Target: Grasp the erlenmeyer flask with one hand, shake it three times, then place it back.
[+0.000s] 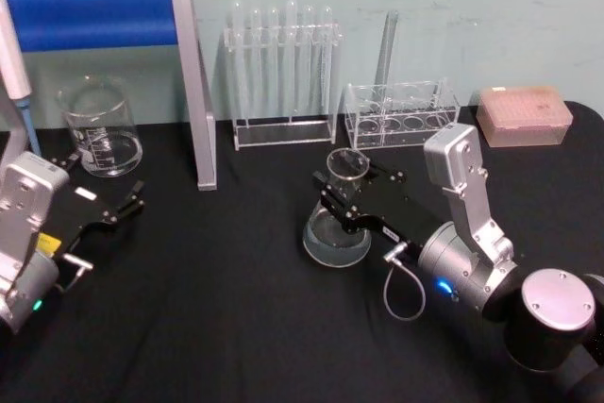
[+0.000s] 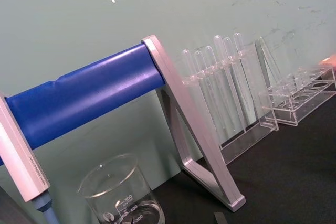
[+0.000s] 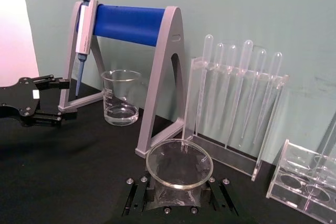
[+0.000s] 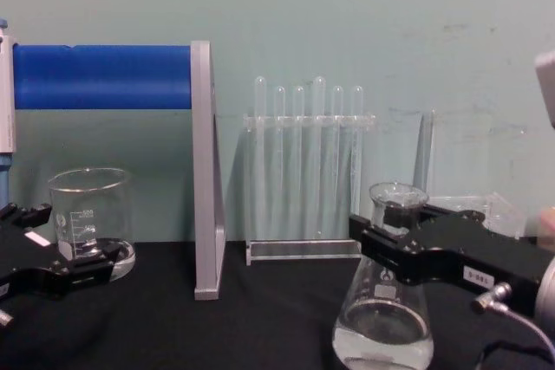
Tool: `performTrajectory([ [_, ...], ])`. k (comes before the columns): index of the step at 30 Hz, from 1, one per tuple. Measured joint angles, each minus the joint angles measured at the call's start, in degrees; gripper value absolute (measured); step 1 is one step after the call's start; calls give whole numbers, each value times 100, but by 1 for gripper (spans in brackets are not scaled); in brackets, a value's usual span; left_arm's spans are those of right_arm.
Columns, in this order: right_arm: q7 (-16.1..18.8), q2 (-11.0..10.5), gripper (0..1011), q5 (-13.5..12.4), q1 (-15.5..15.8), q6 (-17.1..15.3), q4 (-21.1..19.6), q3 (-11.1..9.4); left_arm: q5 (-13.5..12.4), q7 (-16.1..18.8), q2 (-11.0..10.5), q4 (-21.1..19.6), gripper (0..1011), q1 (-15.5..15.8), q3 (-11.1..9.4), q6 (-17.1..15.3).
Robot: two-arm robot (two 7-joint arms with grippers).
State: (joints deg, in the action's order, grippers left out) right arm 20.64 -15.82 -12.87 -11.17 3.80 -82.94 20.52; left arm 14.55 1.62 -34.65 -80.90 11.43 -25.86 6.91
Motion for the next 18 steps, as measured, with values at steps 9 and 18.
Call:
performTrajectory([
  [9,0,29,456,-25,6,25,97,-26,0,0,0,0,1001,0,0,0],
  [18,3,34,456,-19,20,16,115,-18,0,0,0,0,1001,0,0,0],
])
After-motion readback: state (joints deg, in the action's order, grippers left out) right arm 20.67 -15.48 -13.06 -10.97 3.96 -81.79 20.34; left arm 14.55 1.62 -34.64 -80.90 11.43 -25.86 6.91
